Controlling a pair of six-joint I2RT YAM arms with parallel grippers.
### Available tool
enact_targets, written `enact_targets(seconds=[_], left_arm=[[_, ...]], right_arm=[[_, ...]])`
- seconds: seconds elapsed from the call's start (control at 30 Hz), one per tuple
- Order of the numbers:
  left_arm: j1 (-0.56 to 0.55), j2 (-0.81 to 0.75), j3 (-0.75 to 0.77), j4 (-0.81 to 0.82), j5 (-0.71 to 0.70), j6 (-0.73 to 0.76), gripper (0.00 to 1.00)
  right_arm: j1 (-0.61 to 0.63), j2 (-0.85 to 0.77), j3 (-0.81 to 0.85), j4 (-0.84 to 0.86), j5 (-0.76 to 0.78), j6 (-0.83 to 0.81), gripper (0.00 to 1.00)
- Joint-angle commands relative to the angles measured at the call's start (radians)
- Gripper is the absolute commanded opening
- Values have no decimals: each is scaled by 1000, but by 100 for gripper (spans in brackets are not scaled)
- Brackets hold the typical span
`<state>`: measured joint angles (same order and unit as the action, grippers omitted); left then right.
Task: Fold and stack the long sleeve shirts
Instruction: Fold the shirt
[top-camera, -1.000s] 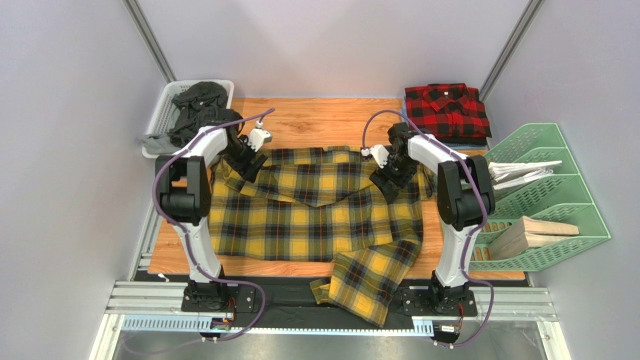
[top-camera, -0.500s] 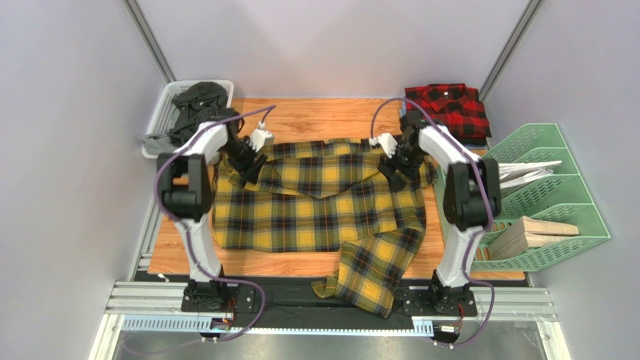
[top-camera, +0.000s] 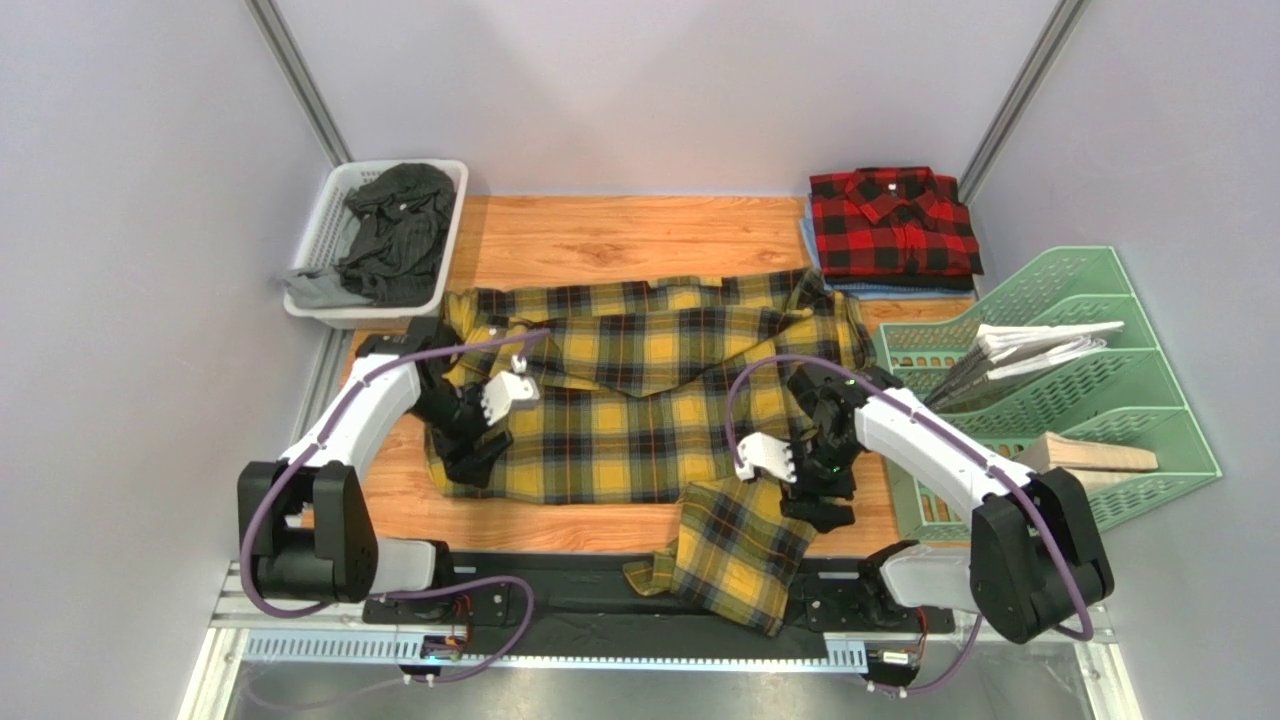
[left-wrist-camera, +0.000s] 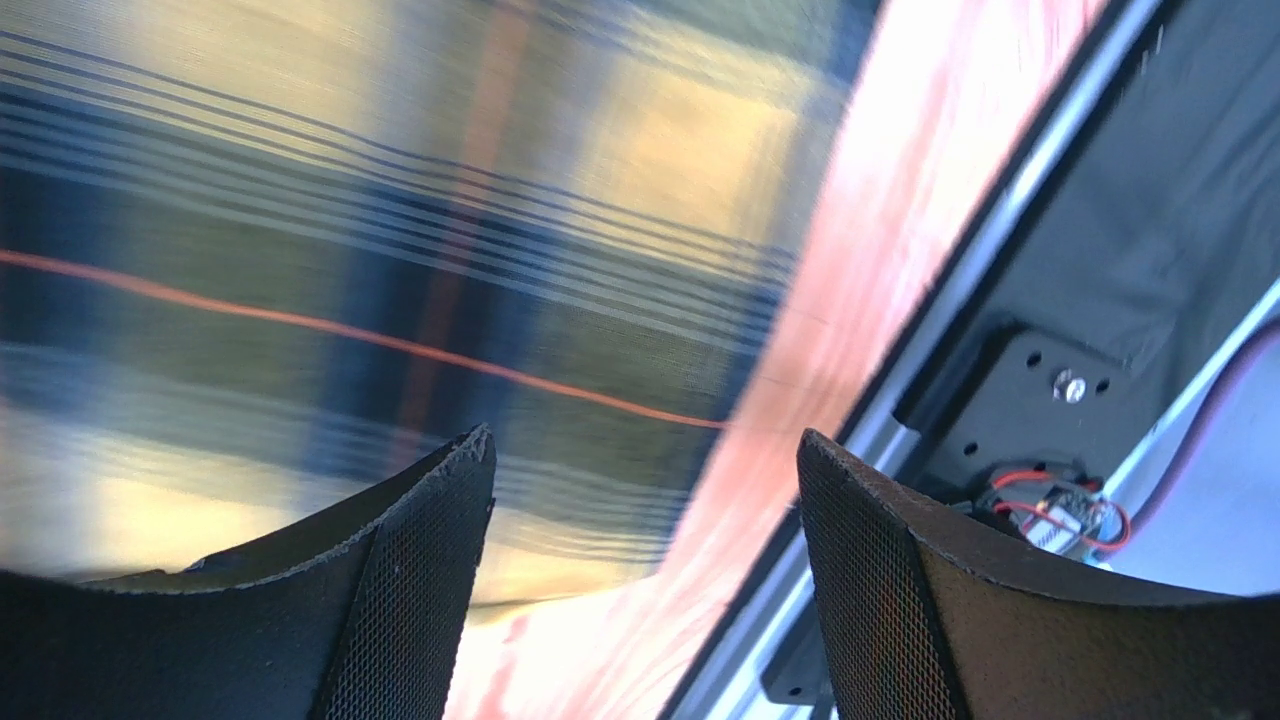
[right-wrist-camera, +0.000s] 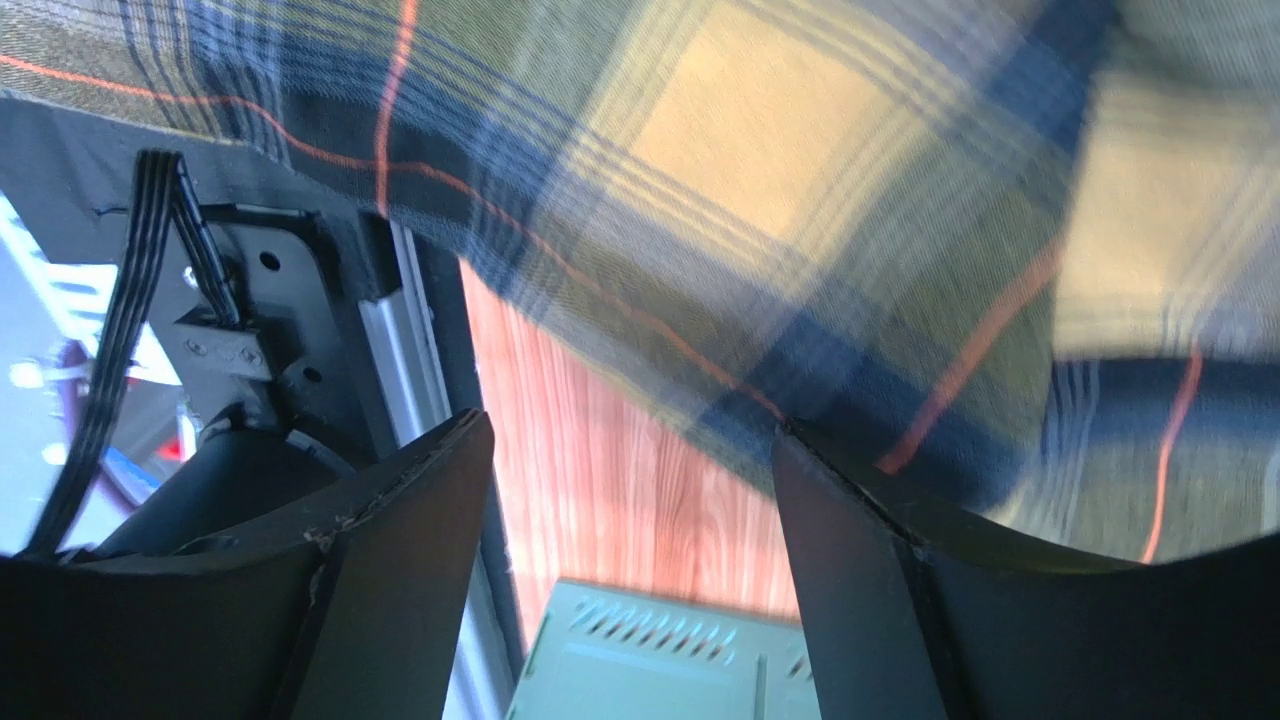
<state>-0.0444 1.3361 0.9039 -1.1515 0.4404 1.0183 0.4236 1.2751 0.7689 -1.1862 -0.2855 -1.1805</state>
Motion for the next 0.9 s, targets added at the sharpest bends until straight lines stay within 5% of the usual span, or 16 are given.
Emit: enact_targets(seconds=[0.0,0.13,0.23,0.4,0.53,0.67,0.87], left_arm=[[9,-86,-104,41,-23,124,79],[60,-84,-152,49,-69,199,79],[103,-84,-181,41,-123,313,77],[129,-94,-220,84,-178,434,75],[129,-63,-233,121,-216,457,64],[127,-101,-306,159,-282,523,45],[127,-160,-263,43,-190,519,22]], right_arm=[[95,10,-34,129,19,-30,73],[142,56,-97,224,83,-1,70],[147,116,-121,283,126,36,58],[155,141,-126,322,155,96,26],[153,138,-125,329,174,139,2],[153,113,-132,318,177,160,0],[149,35,-100,237,148,197,0]])
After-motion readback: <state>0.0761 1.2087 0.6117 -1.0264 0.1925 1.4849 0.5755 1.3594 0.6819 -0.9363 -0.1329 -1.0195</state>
